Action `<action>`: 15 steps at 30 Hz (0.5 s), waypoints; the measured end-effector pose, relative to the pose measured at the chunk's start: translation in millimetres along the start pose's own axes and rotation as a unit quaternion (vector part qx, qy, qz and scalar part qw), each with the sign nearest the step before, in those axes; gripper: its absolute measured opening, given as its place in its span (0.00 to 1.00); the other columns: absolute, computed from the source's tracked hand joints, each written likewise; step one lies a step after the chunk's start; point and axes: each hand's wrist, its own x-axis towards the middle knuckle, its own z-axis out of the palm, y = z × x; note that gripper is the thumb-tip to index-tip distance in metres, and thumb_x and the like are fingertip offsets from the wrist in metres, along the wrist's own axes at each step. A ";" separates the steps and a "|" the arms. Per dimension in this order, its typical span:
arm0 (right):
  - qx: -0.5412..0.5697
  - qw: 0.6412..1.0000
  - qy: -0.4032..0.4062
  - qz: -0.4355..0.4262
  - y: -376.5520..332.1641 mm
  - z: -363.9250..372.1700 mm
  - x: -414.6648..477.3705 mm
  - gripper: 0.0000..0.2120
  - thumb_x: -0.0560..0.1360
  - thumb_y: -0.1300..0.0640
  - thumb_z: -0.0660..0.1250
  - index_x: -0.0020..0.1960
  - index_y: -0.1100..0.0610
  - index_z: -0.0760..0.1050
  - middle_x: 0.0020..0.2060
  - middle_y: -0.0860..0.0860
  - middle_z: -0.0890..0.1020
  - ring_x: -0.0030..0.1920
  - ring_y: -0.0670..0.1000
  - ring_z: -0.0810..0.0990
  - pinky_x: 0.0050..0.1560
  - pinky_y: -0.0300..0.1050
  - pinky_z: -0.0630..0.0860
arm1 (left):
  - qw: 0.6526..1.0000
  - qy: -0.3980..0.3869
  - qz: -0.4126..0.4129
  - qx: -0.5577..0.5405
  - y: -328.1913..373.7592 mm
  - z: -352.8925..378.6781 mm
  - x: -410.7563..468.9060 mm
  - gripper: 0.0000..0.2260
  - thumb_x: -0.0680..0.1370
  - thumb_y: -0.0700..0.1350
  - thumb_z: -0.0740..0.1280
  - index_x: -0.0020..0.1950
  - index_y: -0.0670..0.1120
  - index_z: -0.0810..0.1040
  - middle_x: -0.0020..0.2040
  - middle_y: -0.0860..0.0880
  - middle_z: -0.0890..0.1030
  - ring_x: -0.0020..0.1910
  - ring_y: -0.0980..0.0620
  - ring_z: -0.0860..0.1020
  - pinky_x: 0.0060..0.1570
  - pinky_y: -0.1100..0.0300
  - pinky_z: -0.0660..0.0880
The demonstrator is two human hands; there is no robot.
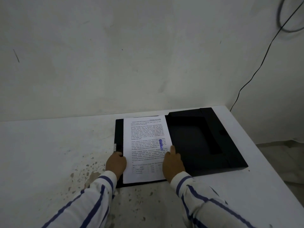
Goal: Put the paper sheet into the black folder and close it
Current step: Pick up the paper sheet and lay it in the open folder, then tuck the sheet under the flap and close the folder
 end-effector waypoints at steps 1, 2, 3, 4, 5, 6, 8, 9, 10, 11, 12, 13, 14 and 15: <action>-0.019 1.000 -0.004 -0.007 -0.6 1.4 0.7 0.16 0.78 0.60 0.59 0.65 0.63 0.65 0.72 0.62 0.56 0.59 0.58 0.71 0.58 0.48 0.74 | 1.000 0.004 -0.002 0.006 0.0 -1.4 0.6 0.16 0.78 0.39 0.59 0.63 0.38 0.76 0.60 0.39 0.79 0.57 0.40 0.77 0.58 0.51 0.74; -0.033 0.999 -0.005 -0.012 -1.0 2.3 0.9 0.16 0.78 0.60 0.58 0.65 0.64 0.65 0.70 0.62 0.60 0.59 0.58 0.71 0.59 0.48 0.74 | 1.000 0.005 0.002 0.010 0.2 -2.0 1.1 0.17 0.78 0.38 0.59 0.66 0.39 0.75 0.62 0.40 0.79 0.59 0.40 0.77 0.60 0.51 0.74; -0.044 0.999 -0.006 -0.014 -1.4 3.3 1.2 0.16 0.78 0.61 0.58 0.64 0.64 0.65 0.68 0.61 0.63 0.59 0.58 0.71 0.59 0.48 0.73 | 1.000 0.003 0.007 0.011 -0.1 -2.4 2.0 0.17 0.77 0.37 0.58 0.65 0.40 0.76 0.62 0.40 0.79 0.58 0.40 0.77 0.59 0.52 0.74; -0.053 0.998 -0.004 -0.016 -1.8 4.6 1.9 0.15 0.78 0.62 0.57 0.64 0.64 0.65 0.65 0.61 0.66 0.59 0.58 0.71 0.59 0.48 0.73 | 1.000 -0.003 0.013 0.009 -0.2 -2.6 2.6 0.18 0.77 0.36 0.58 0.64 0.41 0.77 0.60 0.41 0.80 0.56 0.41 0.78 0.56 0.53 0.75; -0.062 0.998 -0.002 -0.018 -1.9 5.4 2.2 0.15 0.78 0.62 0.56 0.64 0.64 0.66 0.63 0.61 0.68 0.59 0.58 0.70 0.59 0.49 0.72 | 1.000 -0.009 0.017 0.003 -0.1 -2.9 2.8 0.18 0.76 0.35 0.58 0.63 0.42 0.78 0.59 0.41 0.81 0.55 0.42 0.79 0.53 0.55 0.75; -0.073 0.997 0.000 -0.020 -1.8 5.9 2.4 0.15 0.78 0.62 0.55 0.63 0.65 0.66 0.62 0.61 0.69 0.59 0.58 0.70 0.59 0.49 0.71 | 1.000 -0.014 0.020 -0.002 -0.4 -3.3 3.2 0.18 0.76 0.34 0.58 0.62 0.43 0.79 0.58 0.41 0.82 0.53 0.42 0.79 0.51 0.55 0.75; -0.103 0.994 0.007 -0.033 -0.2 5.8 2.6 0.15 0.78 0.62 0.55 0.63 0.65 0.66 0.62 0.62 0.70 0.60 0.59 0.70 0.60 0.51 0.70 | 0.999 -0.020 0.023 -0.014 -2.0 -4.9 4.6 0.18 0.76 0.34 0.59 0.62 0.44 0.79 0.58 0.42 0.82 0.52 0.43 0.80 0.50 0.56 0.76; -0.111 0.993 0.012 -0.041 1.4 4.9 2.1 0.16 0.77 0.62 0.56 0.63 0.65 0.66 0.62 0.61 0.71 0.60 0.59 0.70 0.60 0.51 0.70 | 0.999 -0.022 0.021 -0.020 -3.1 -5.7 5.9 0.18 0.75 0.34 0.59 0.62 0.44 0.79 0.58 0.42 0.82 0.52 0.43 0.80 0.51 0.55 0.77; -0.108 0.993 0.019 -0.046 3.4 3.1 1.1 0.15 0.77 0.61 0.56 0.62 0.64 0.67 0.61 0.61 0.71 0.60 0.59 0.70 0.60 0.51 0.70 | 0.999 -0.025 0.019 -0.026 -3.9 -6.9 6.7 0.18 0.75 0.35 0.60 0.62 0.44 0.79 0.57 0.42 0.83 0.51 0.42 0.80 0.53 0.53 0.79; -0.095 0.994 0.032 -0.047 6.3 0.9 0.0 0.14 0.76 0.60 0.57 0.61 0.63 0.68 0.60 0.60 0.73 0.59 0.59 0.70 0.60 0.51 0.70 | 0.999 -0.030 0.018 -0.030 -4.3 -7.7 7.4 0.18 0.75 0.35 0.60 0.62 0.44 0.79 0.57 0.41 0.83 0.51 0.42 0.81 0.54 0.50 0.79; -0.079 0.994 0.053 -0.046 9.9 -2.0 -1.9 0.13 0.75 0.60 0.59 0.59 0.62 0.70 0.58 0.59 0.74 0.58 0.59 0.72 0.60 0.52 0.71 | 0.999 -0.034 0.019 -0.034 -4.8 -8.2 8.2 0.18 0.75 0.35 0.60 0.63 0.44 0.79 0.57 0.41 0.83 0.51 0.42 0.81 0.54 0.49 0.79; -0.062 0.994 0.077 -0.041 14.1 -5.1 -3.8 0.13 0.74 0.60 0.60 0.57 0.61 0.72 0.56 0.59 0.76 0.57 0.59 0.73 0.58 0.53 0.73 | 0.998 -0.037 0.021 -0.035 -5.0 -8.8 8.2 0.18 0.76 0.35 0.60 0.63 0.44 0.79 0.57 0.41 0.83 0.51 0.42 0.81 0.54 0.49 0.80; -0.049 0.994 0.097 -0.032 19.2 -8.0 -5.7 0.12 0.72 0.61 0.62 0.55 0.62 0.74 0.53 0.59 0.78 0.55 0.60 0.75 0.56 0.54 0.74 | 0.998 -0.040 0.025 -0.035 -5.2 -9.3 8.2 0.18 0.76 0.35 0.60 0.63 0.44 0.79 0.57 0.41 0.83 0.51 0.42 0.81 0.52 0.51 0.79; -0.039 0.993 0.113 -0.018 25.9 -9.9 -7.4 0.11 0.71 0.62 0.64 0.52 0.62 0.75 0.51 0.60 0.80 0.53 0.61 0.77 0.52 0.55 0.75 | 0.998 -0.042 0.030 -0.035 -5.7 -9.5 8.6 0.18 0.76 0.35 0.60 0.63 0.44 0.79 0.57 0.41 0.83 0.50 0.42 0.80 0.48 0.55 0.78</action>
